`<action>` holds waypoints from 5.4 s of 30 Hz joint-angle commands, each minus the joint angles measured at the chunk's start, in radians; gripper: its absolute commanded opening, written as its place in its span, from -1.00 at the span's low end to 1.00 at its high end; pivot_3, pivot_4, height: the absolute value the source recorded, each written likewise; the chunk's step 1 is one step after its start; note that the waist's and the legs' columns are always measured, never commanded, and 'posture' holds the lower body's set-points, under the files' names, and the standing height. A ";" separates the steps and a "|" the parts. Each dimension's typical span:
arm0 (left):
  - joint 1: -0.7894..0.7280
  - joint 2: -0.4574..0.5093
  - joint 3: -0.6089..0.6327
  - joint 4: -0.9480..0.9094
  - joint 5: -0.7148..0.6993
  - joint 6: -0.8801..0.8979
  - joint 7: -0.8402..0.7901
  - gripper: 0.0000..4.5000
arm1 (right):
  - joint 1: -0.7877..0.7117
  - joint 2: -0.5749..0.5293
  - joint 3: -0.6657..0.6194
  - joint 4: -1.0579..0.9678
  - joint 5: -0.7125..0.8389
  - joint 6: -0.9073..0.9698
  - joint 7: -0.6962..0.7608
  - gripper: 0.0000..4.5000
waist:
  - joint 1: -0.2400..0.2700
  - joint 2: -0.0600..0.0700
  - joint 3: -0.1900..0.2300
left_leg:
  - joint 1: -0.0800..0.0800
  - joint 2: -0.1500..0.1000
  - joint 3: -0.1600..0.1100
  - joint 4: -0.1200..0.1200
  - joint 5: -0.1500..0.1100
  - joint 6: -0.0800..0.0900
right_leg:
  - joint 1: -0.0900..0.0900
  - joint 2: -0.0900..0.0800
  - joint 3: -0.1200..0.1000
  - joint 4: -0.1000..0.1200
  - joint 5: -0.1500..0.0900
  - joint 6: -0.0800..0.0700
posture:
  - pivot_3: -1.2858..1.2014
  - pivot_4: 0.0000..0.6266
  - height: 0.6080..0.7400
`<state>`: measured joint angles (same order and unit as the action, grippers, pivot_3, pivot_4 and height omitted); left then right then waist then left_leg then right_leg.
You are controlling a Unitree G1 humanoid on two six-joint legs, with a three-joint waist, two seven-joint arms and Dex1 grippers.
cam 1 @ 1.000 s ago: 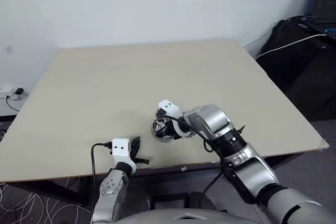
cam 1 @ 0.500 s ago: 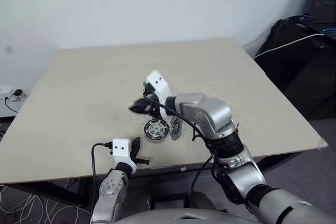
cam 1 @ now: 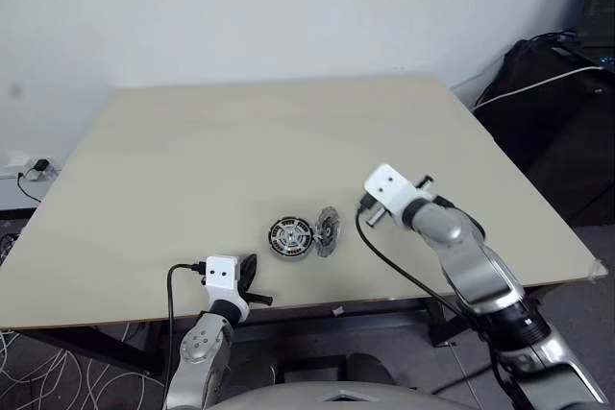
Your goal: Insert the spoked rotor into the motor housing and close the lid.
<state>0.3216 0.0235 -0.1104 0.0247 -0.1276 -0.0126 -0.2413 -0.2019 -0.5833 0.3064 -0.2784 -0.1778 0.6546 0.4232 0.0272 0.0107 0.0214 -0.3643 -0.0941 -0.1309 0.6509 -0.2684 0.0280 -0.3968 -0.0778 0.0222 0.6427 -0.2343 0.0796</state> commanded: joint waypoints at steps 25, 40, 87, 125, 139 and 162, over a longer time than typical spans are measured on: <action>-0.018 0.013 0.003 -0.036 0.000 -0.001 -0.009 -0.98 | 0.108 0.286 -0.013 -0.087 0.283 -0.025 0.103 -0.99 | 0.006 -0.007 0.006 | 0.003 0.001 0.000 0.002 -0.003 -0.004 | 0.003 0.000 0.000 0.000 0.000 0.003 | 0.03 -1.00 1.00; -0.017 0.016 0.007 -0.026 0.002 -0.011 -0.006 -0.98 | 0.008 0.405 0.033 0.203 0.267 -0.118 0.097 -0.99 | 0.002 -0.007 0.006 | 0.004 0.000 0.000 0.002 -0.002 -0.003 | 0.002 0.001 0.000 0.000 0.000 0.003 | 0.03 -1.00 1.00; -0.007 0.015 0.011 -0.041 0.002 -0.010 -0.005 -0.98 | -0.179 0.448 0.055 0.586 0.218 -0.361 0.237 0.99 | -0.007 0.002 0.000 | 0.004 0.000 -0.001 0.000 -0.001 -0.002 | 0.002 0.001 0.000 0.000 0.001 0.001 | 0.03 -1.00 1.00; 0.006 0.010 0.002 -0.084 -0.005 0.025 0.004 -0.98 | -0.061 0.483 0.078 0.456 0.163 -0.397 0.103 0.42 | -0.009 0.003 0.000 | 0.004 0.000 -0.001 -0.001 -0.001 -0.002 | 0.001 0.001 0.000 0.000 0.000 0.001 | 0.03 -1.00 1.00; 0.004 0.012 0.000 -0.087 -0.005 0.032 0.001 -0.98 | -0.081 0.511 0.054 0.486 0.157 -0.332 0.058 0.42 | -0.009 0.003 0.000 | 0.004 0.000 -0.001 -0.001 -0.001 -0.002 | 0.001 0.001 0.000 0.000 0.000 0.001 | 0.03 -1.00 1.00; 0.015 0.012 -0.004 -0.093 -0.002 0.031 0.002 -0.98 | -0.090 0.483 0.106 0.492 0.096 -0.179 0.065 0.42 | -0.009 0.005 -0.001 | 0.005 0.000 -0.001 -0.001 -0.001 -0.003 | 0.002 0.001 0.000 0.001 0.000 0.001 | 0.03 -1.00 1.00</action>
<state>0.3418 0.0381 -0.1081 -0.0177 -0.1287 0.0220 -0.2407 -0.2942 -0.0885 0.4037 0.2050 -0.0683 0.4373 0.4859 0.0180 0.0152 0.0200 -0.3591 -0.0941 -0.1320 0.6502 -0.2695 0.0251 -0.3945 -0.0767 0.0220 0.6434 -0.2346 0.0804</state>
